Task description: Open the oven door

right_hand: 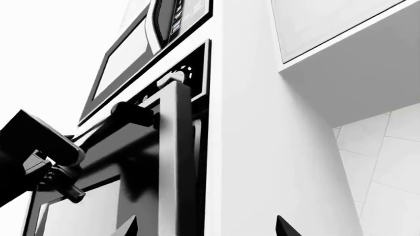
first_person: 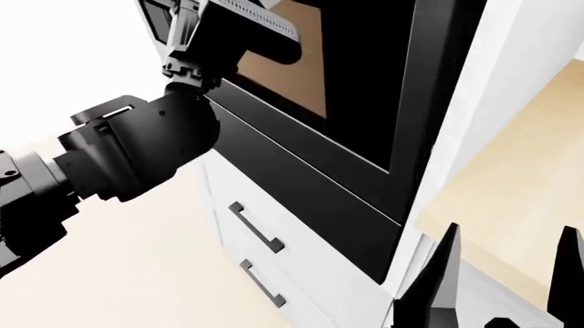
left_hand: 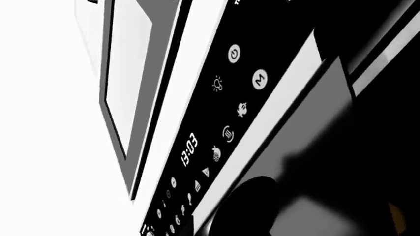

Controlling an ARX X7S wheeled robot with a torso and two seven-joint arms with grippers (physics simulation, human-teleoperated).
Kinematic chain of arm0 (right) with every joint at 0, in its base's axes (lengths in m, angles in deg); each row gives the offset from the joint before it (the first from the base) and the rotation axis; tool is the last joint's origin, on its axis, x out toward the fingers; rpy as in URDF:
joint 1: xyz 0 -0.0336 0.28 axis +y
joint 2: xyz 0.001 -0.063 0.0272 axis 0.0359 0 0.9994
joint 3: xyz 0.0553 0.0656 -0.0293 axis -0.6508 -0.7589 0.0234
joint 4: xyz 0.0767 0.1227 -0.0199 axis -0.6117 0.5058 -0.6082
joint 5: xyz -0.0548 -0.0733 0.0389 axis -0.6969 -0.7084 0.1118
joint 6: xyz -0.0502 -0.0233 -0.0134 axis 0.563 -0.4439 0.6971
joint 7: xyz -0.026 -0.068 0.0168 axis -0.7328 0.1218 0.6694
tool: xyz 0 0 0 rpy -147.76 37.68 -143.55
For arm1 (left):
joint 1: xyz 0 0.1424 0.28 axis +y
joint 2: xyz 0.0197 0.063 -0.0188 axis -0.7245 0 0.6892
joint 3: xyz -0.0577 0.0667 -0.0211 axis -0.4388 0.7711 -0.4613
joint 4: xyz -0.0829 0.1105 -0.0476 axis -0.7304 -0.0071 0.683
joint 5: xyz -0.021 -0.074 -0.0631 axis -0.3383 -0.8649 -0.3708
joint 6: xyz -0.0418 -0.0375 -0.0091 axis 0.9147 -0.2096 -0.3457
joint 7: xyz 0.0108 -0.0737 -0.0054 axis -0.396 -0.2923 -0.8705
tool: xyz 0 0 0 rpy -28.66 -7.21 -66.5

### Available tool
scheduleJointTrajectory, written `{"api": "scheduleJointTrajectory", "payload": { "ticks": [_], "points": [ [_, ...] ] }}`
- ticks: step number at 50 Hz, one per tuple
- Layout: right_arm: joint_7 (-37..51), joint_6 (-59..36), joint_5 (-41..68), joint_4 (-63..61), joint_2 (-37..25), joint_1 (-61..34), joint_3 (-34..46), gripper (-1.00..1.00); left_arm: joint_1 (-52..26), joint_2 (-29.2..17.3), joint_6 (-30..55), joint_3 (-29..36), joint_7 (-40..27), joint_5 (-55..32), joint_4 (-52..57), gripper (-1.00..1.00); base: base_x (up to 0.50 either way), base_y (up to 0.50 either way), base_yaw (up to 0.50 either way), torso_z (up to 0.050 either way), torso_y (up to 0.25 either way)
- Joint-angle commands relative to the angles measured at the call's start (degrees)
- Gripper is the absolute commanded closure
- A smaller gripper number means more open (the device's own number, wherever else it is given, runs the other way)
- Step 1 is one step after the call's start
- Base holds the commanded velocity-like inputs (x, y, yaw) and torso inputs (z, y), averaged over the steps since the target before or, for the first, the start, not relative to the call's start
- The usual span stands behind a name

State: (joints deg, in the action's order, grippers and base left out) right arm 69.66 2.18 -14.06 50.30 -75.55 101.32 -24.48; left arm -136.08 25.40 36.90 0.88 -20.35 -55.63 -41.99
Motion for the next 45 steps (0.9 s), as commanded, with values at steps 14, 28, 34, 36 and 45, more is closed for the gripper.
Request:
{"api": "scheduleJointTrajectory", "payload": {
  "ticks": [14, 28, 34, 36, 45],
  "points": [
    [0.0, -0.1, 0.2, 0.1, -0.2, -0.3, 0.3, -1.0, -7.8, -8.8, 13.5, -4.3, -11.7, 6.4, 19.3, 1.0, 0.0, 0.0, 0.0, 0.002, 0.008],
    [0.2, 0.3, -0.2, 0.2, -0.2, -0.2, 0.3, -1.0, -9.5, -12.0, 20.4, -4.6, -14.4, 6.6, 26.4, 1.0, 0.0, 0.0, 0.0, 0.002, 0.008],
    [0.2, 0.3, -0.5, 0.0, -0.2, 0.0, 0.3, -1.0, -9.5, -12.4, 21.3, -4.8, -14.8, 6.6, 27.3, 1.0, 0.0, 0.0, 0.0, 0.003, 0.01],
    [0.3, 0.3, -0.4, 0.0, -0.1, 0.1, 0.3, -1.0, -9.4, -12.4, 21.4, -4.8, -14.9, 6.6, 27.4, 1.0, 0.0, 0.0, 0.0, 0.0, 0.011],
    [0.3, 0.1, -0.6, -0.1, -0.2, 0.1, 0.3, -1.0, -9.3, -12.5, 21.6, -5.1, -14.7, 6.8, 27.6, 1.0, 0.0, 0.0, 0.0, 0.002, 0.009]
  ]
}}
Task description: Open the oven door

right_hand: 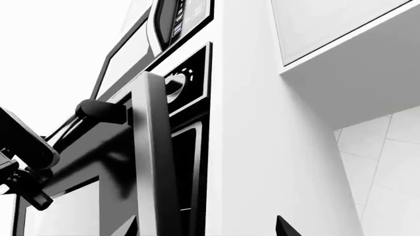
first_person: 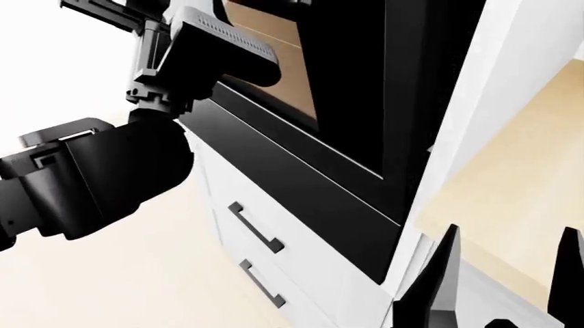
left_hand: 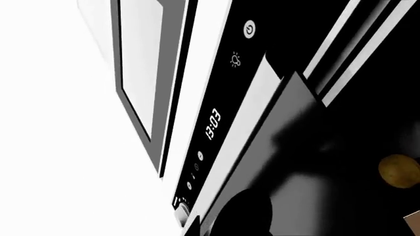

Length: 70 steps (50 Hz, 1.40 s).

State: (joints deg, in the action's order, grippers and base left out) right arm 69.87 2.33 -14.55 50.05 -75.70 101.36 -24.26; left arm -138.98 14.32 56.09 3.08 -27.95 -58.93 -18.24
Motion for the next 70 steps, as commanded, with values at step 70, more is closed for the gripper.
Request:
{"api": "scheduleJointTrajectory", "payload": {
  "ticks": [70],
  "points": [
    [0.4, -0.1, -0.5, 0.1, -0.3, 0.0, 0.3, -1.0, -5.2, -17.6, 21.9, -12.4, -22.3, 8.0, 34.5, 1.0, 0.0, 0.0, 0.0, 0.003, 0.01]
  ]
}}
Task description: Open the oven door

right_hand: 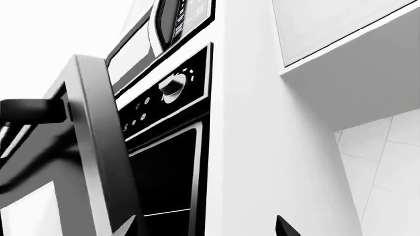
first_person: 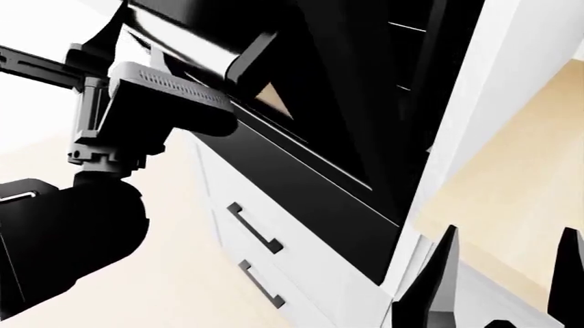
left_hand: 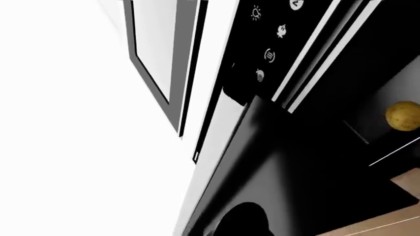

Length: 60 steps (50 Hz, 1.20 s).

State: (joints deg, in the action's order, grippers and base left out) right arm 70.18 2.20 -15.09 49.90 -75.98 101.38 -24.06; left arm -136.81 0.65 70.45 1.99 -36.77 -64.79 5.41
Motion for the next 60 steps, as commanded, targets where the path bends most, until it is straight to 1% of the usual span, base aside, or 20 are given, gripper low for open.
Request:
{"api": "scheduleJointTrajectory", "payload": {
  "ticks": [1, 19, 32, 39, 43, 46, 49, 52, 54, 57, 60],
  "points": [
    [0.1, 0.0, 0.0, 0.3, 0.0, 0.0, 0.1, -1.0, -7.3, -4.2, 7.9, -11.4, -13.7, 13.7, 11.4, 1.0, 0.0, 0.0, 0.0, 0.0, 0.013],
    [0.1, -0.3, 0.2, 0.1, -0.1, -0.3, 0.2, -1.0, -6.9, -7.5, 13.1, -12.3, -14.8, 12.6, 17.6, 1.0, 0.0, 0.0, 0.0, 0.003, 0.013],
    [0.2, -0.2, 0.1, 0.0, -0.2, -0.3, 0.2, -1.0, -5.3, -11.9, 16.8, -14.8, -18.8, 9.7, 24.8, 1.0, 0.0, 0.0, 0.0, 0.003, 0.014],
    [0.3, -0.1, 0.0, 0.1, -0.2, -0.2, 0.2, -1.0, -4.8, -13.4, 19.2, -15.0, -18.3, 9.0, 27.9, 1.0, 0.0, 0.0, 0.0, 0.003, 0.014],
    [0.4, 0.1, -0.1, 0.1, -0.2, -0.1, 0.3, -1.0, -4.4, -15.5, 19.1, -15.3, -18.0, 8.7, 30.1, 1.0, 0.0, 0.0, 0.0, 0.003, 0.013],
    [0.3, -0.1, 0.0, 0.1, -0.2, -0.2, 0.3, -1.0, -3.3, -17.9, 16.2, -14.2, -17.3, 11.7, 31.0, 1.0, 0.0, 0.0, 0.0, 0.0, 0.013],
    [0.3, 0.0, -0.1, 0.1, -0.2, -0.2, 0.4, -1.0, -1.8, -20.7, 11.4, -11.5, -15.4, 19.0, 31.0, 1.0, 0.0, 0.0, 0.0, 0.003, 0.013],
    [0.3, 0.2, -0.1, 0.2, -0.2, -0.2, 0.6, -1.0, 0.1, -22.8, 7.6, -8.2, -14.6, 27.1, 29.3, 1.0, 0.0, 0.0, 0.0, 0.003, 0.013],
    [0.3, 0.2, -0.1, 0.2, -0.2, -0.2, 0.6, -1.0, 1.2, -23.8, 5.4, -6.6, -14.5, 31.0, 28.2, 1.0, 0.0, 0.0, 0.0, 0.0, 0.013],
    [0.3, 0.2, -0.1, 0.2, -0.3, -0.2, 0.7, -1.0, 2.7, -24.4, 3.3, -5.0, -15.1, 34.7, 26.8, 1.0, 0.0, 0.0, 0.0, 0.003, 0.013],
    [0.3, 0.2, 0.0, 0.2, -0.3, -0.2, 0.7, -1.0, 3.5, -24.9, 1.6, -4.6, -15.8, 36.0, 25.7, 1.0, 0.0, 0.0, 0.0, 0.003, 0.013]
  ]
}}
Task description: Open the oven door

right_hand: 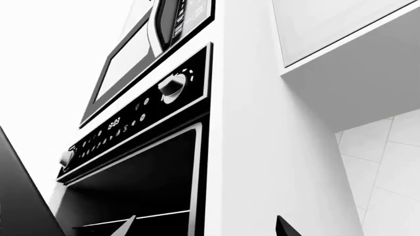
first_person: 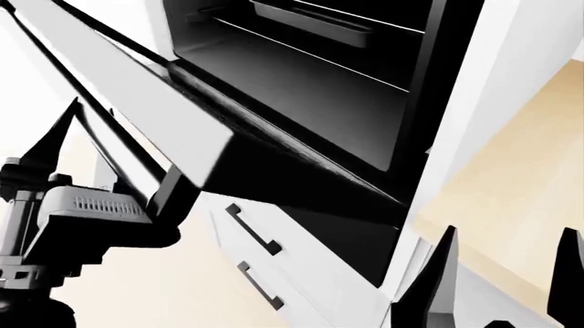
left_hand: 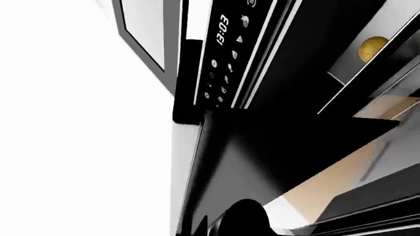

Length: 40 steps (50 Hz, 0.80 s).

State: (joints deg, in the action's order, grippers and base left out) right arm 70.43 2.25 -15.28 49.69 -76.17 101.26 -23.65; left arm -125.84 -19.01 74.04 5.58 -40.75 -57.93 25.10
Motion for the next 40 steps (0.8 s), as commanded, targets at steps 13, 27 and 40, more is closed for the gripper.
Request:
{"api": "scheduleJointTrajectory", "payload": {
  "ticks": [13, 27, 40],
  "points": [
    [0.1, 0.2, 0.2, 0.3, -0.1, -0.1, 0.3, -1.0, -5.4, -6.9, -5.6, -7.7, -13.5, 30.9, 4.5, 1.0, 0.0, 0.0, 0.0, 0.002, 0.012],
    [0.0, -0.1, -0.5, 0.2, -0.3, 0.1, 0.5, -1.0, -3.9, -7.9, -6.8, -7.7, -13.7, 31.8, 4.1, 1.0, 0.0, 0.0, 0.0, 0.001, 0.011],
    [0.0, -0.3, -0.6, 0.1, -0.3, 0.1, 0.5, -1.0, -3.3, -7.7, -7.0, -8.3, -13.5, 32.0, 3.9, 1.0, 0.0, 0.0, 0.0, 0.002, 0.011]
  ]
}}
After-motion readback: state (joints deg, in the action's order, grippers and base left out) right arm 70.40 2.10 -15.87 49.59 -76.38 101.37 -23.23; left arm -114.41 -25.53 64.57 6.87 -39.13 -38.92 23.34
